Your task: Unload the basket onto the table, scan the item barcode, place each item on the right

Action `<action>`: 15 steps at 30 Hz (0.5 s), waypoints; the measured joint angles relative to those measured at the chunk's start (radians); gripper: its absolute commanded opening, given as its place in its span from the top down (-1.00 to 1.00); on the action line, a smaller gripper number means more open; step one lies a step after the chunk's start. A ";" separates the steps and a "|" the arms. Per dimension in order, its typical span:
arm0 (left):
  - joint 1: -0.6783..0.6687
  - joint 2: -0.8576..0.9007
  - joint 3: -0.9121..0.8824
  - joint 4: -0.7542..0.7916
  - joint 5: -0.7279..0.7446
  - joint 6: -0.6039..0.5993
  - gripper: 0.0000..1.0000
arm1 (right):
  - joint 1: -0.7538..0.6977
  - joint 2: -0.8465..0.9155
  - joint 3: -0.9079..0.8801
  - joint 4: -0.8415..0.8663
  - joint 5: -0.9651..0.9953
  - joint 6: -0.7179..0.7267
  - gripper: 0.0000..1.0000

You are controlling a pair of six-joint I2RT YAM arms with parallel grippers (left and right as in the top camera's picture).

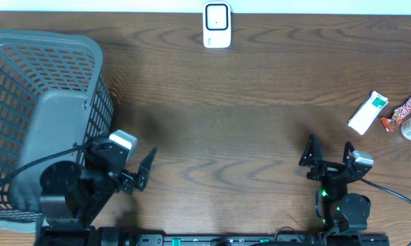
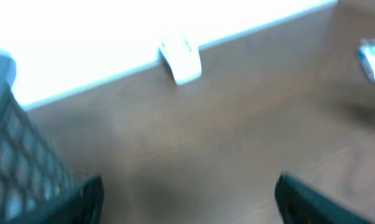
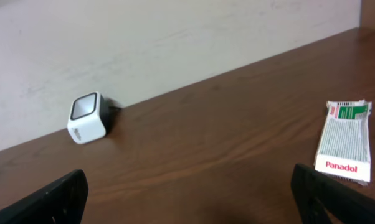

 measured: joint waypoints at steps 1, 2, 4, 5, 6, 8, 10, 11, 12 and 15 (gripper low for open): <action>0.000 -0.019 -0.037 0.061 0.003 0.003 -0.74 | 0.000 0.000 0.000 0.000 -0.001 0.000 -0.99; -0.005 -0.043 -0.085 0.146 0.011 0.004 -0.74 | 0.000 0.000 0.000 0.000 -0.003 0.000 -0.99; -0.023 -0.102 -0.195 0.303 0.027 0.004 -0.74 | 0.000 0.000 0.000 -0.001 -0.005 0.000 -0.98; -0.028 -0.119 -0.228 0.345 0.031 0.004 -0.74 | 0.000 0.000 0.000 0.000 -0.005 0.000 -0.98; -0.036 -0.142 -0.276 0.409 0.036 0.003 -0.74 | 0.000 0.000 0.000 0.000 -0.005 0.000 -0.99; -0.047 -0.178 -0.361 0.504 0.044 0.003 -0.74 | 0.000 0.000 0.000 0.000 -0.005 0.000 -0.99; -0.056 -0.201 -0.430 0.567 0.047 0.003 -0.74 | 0.000 0.000 0.000 0.000 -0.006 0.000 -0.99; -0.059 -0.211 -0.462 0.590 0.047 0.003 -0.74 | 0.000 0.000 0.000 0.000 -0.006 0.000 -0.99; -0.062 -0.217 -0.484 0.600 0.045 0.001 -0.74 | 0.000 0.000 0.000 0.000 -0.006 0.000 -0.99; -0.070 -0.235 -0.536 0.618 -0.008 -0.050 -0.74 | 0.000 0.000 0.000 0.000 -0.007 0.000 -0.98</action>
